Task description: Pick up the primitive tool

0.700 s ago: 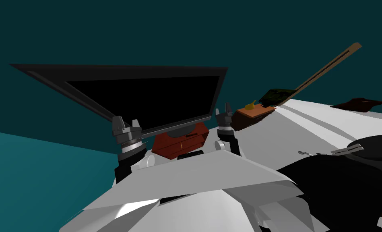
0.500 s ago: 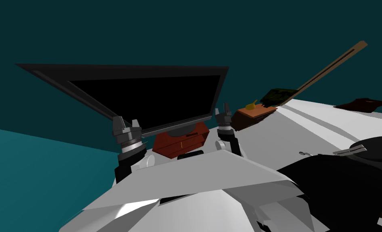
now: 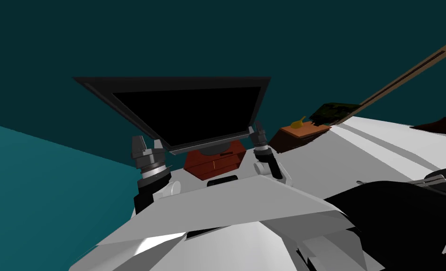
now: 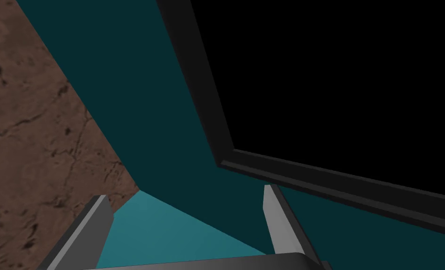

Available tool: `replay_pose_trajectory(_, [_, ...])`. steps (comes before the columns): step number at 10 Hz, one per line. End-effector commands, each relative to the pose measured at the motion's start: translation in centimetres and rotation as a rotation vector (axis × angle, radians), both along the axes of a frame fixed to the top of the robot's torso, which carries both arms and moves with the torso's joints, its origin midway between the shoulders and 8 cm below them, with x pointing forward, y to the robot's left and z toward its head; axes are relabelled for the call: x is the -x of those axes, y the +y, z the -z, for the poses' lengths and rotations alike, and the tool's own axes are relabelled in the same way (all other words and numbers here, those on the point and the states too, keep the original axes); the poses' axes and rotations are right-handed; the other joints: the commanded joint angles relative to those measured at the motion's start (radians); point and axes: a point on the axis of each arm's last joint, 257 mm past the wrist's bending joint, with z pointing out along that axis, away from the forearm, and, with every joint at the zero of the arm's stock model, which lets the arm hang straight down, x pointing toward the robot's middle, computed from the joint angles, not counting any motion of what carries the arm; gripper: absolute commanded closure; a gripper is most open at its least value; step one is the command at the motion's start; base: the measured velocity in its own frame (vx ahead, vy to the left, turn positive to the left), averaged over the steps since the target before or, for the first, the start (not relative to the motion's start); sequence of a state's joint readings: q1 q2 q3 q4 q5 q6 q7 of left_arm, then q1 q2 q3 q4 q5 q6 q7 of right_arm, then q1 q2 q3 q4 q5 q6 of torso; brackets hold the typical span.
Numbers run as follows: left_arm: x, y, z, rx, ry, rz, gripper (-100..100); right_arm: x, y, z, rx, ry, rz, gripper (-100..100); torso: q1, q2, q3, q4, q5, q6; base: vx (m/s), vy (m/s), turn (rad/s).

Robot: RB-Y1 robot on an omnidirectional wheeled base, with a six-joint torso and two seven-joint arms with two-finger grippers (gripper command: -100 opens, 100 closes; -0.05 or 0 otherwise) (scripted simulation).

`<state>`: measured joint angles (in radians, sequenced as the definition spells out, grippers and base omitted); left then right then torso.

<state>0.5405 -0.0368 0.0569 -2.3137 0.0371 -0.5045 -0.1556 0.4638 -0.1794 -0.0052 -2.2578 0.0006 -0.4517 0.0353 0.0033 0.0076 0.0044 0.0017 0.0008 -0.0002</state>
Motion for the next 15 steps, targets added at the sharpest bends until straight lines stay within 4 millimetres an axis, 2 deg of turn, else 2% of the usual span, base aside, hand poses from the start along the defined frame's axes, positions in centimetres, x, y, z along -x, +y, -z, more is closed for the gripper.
replay_pose_trajectory(1, [0.0, 0.0, 0.0, 0.0, 0.0, 0.0, 0, -0.8, 0.6, 0.6, 0.082, 0.014, -0.005, -100, 0.0, 0.0, 0.0, 0.0, 0.0, 0.0, -0.133, 0.054, 0.138])
replay_pose_trajectory(3, [0.0, 0.0, 0.0, 0.0, 0.0, 0.0, 0, -1.4, 0.8, 1.1, 0.143, 0.026, -0.008, -100, 0.0, 0.001, 0.001, 0.0, 0.0, 0.0, -0.11, 0.055, 0.11])
replay_pose_trajectory(6, [0.0, 0.0, 0.0, 0.0, 0.0, 0.0, 0, -3.4, 1.0, 3.5, 0.323, 0.069, 0.003, -100, 0.0, -0.001, 0.0, 0.0, 0.0, 0.0, -0.108, 0.068, 0.18])
replay_pose_trajectory(7, [0.0, 0.0, 0.0, 0.0, 0.0, 0.0, 0, -3.4, 1.0, 3.5, 0.332, 0.069, 0.0, -100, 0.001, 0.001, 0.0, 0.0, 0.0, 0.0, -0.087, 0.062, 0.061])
replay_pose_trajectory(9, [0.0, 0.0, 0.0, 0.0, 0.0, 0.0, 0, -4.8, 0.8, 5.7, 0.467, 0.107, 0.015, -100, -0.001, -0.002, -0.001, 0.0, 0.0, 0.0, -0.097, 0.07, 0.183])
replay_pose_trajectory(10, [0.0, 0.0, 0.0, 0.0, 0.0, 0.0, 0, -4.8, 0.7, 5.8, 0.472, 0.11, 0.014, -100, 0.001, -0.001, 0.0, 0.0, 0.0, 0.0, -0.072, 0.073, 0.086])
replay_pose_trajectory(15, [0.0, 0.0, 0.0, 0.0, 0.0, 0.0, 0, -7.4, -1.5, 11.9, 0.787, 0.211, 0.053, -100, 0.0, -0.003, -0.001, -0.001, 0.0, 0.001, -0.068, 0.084, 0.209])
